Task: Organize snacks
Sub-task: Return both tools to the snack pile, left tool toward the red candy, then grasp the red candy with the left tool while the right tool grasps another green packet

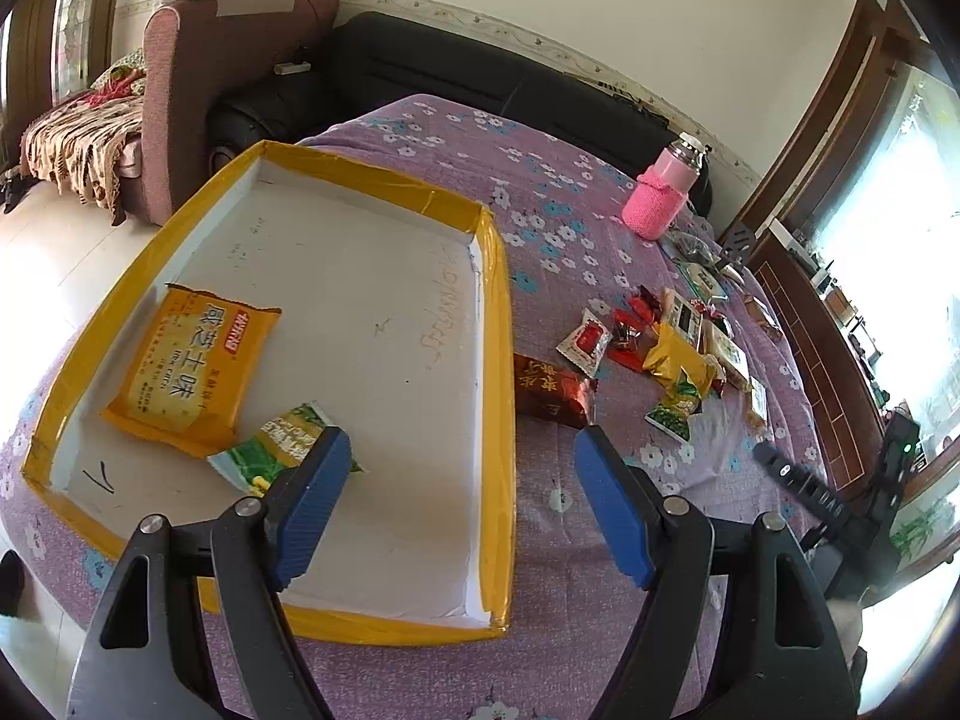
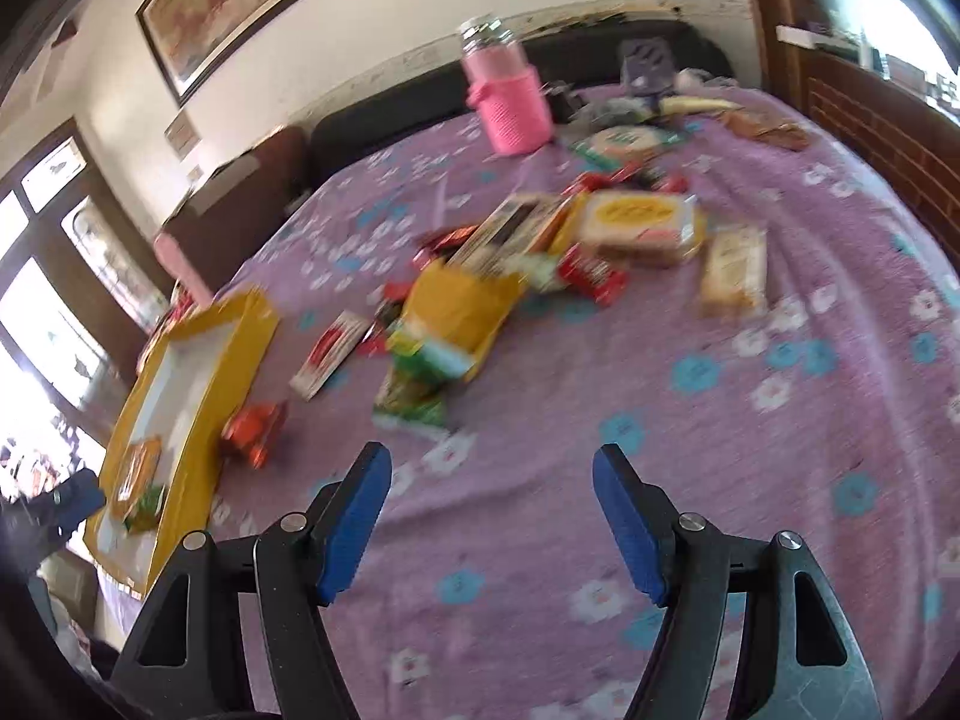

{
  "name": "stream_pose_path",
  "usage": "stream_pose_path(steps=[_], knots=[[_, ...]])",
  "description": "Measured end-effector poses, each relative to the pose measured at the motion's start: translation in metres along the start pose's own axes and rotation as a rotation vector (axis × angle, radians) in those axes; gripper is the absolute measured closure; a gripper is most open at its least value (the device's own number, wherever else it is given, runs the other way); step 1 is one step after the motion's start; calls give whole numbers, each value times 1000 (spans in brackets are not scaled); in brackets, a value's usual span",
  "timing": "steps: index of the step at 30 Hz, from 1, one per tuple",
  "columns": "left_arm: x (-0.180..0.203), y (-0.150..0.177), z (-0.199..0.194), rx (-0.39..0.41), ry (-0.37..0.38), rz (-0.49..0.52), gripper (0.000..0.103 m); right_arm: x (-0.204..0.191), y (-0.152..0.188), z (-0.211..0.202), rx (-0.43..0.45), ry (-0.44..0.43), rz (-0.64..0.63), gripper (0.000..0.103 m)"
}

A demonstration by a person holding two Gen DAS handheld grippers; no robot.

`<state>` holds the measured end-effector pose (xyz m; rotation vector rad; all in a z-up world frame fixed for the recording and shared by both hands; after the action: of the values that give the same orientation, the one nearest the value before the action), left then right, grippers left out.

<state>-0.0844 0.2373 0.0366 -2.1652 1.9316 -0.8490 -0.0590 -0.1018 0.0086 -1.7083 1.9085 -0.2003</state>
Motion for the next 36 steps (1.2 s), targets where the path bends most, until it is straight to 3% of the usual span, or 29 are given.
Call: stream_pose_path(steps=[5,10,15,19,23,24,27,31,36], knots=[[4,-2,6,-19,5,8,26,29,-20,-13,37,36,37,30],[11,-6,14,-39,-4,8,26,36,-39,-2,-2,-35,79,27],[30,1,20,-63,-19,63,26,0,-61,38,-78,-92,19,27],[45,3,20,-55,-34,140,26,-31,-61,69,-149,-81,-14,28],[75,1,25,-59,-41,248,26,-47,-57,83,-141,-44,-62,28],[84,0,29,-63,-42,276,26,-48,-56,86,-141,-34,-70,30],[106,-10,44,-57,-84,365,26,-45,-56,89,-117,-5,-89,58],[123,-33,80,-100,-203,471,26,-38,-55,88,-114,-45,-82,63],[116,-42,126,-247,-311,476,26,-31,-56,85,-115,-83,-61,63]])
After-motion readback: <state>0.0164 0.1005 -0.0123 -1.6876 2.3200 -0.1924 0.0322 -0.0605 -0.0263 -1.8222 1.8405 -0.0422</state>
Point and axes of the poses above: each gripper's, at about its wrist camera, not at the fingertips, and z roughly the way its jaws point, x to its right, y to its underside, the point moved 5 cm from there along z, roughly the way its jaws point, and after that the axes turned 13 degrees about -x, right-handed, at the moved point
